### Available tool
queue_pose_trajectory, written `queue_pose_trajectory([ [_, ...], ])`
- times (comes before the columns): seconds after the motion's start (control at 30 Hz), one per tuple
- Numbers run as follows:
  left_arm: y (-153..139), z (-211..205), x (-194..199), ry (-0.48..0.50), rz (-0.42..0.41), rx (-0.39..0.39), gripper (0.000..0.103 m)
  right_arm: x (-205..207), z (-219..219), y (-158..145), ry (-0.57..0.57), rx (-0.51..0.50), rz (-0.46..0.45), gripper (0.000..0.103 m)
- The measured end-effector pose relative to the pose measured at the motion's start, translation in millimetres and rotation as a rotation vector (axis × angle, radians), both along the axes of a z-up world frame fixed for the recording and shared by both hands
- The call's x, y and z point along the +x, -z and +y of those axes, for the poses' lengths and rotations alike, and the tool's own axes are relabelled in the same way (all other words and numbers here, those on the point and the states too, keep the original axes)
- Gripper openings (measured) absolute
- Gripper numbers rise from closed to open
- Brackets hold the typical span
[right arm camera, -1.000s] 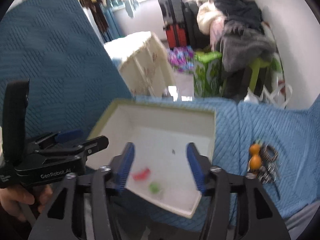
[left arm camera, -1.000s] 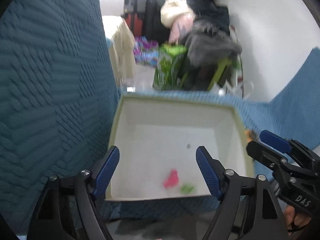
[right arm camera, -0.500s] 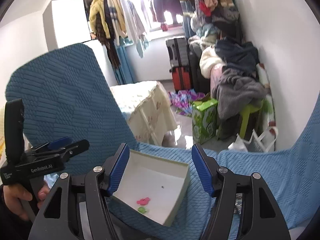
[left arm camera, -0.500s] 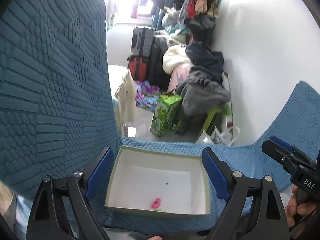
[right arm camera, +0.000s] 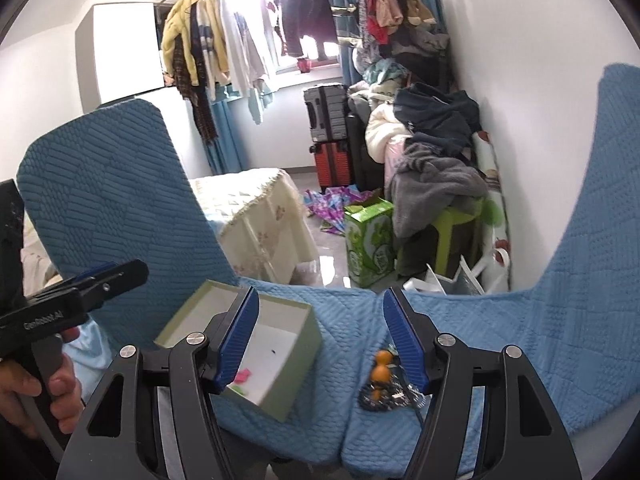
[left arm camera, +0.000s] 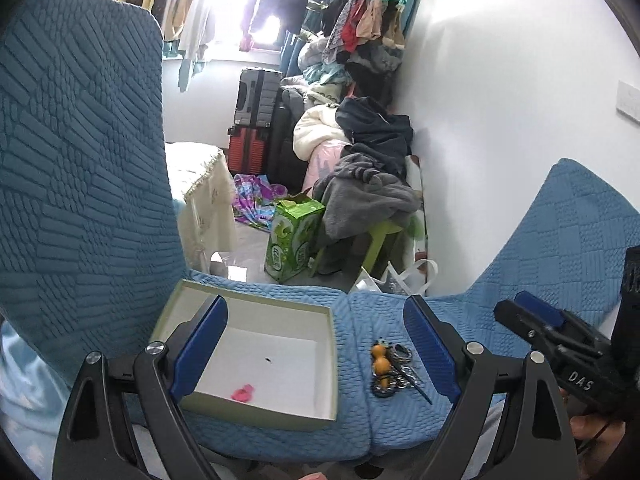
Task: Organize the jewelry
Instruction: 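Withdraw both tools from the box back toward the jewelry pile, then grasp the black coiled bracelet with the left gripper while the right grasps the patterned bangle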
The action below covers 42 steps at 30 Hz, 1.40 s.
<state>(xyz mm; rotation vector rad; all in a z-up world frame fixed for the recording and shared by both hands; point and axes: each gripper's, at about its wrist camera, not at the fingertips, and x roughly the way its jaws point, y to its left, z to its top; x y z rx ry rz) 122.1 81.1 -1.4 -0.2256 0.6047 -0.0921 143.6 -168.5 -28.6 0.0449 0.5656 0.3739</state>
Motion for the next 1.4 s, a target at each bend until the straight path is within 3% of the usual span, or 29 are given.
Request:
queue_pose_trajectory([
  [0.17,12,-26,-2,0.041,0.037,-0.057,0.090,-4,-26,18,0.028,0.012,0.037,0.063],
  [0.73,71,-108,-1,0.174,0.141,-0.059,0.088,-23,-87,84,0.080,0.011,0.163,0.055],
  [1.03,118,-135,20,0.220,0.258,-0.064,0.072,-11,-100,118,0.081,0.026,0.243,0.043],
  [1.27,153,-149,43,0.239,0.314,-0.071,0.058,12,-104,147,0.055,0.021,0.301,0.027],
  [1.4,174,-154,63,0.227,0.355,-0.066,0.052,32,-104,160,0.039,0.040,0.327,0.026],
])
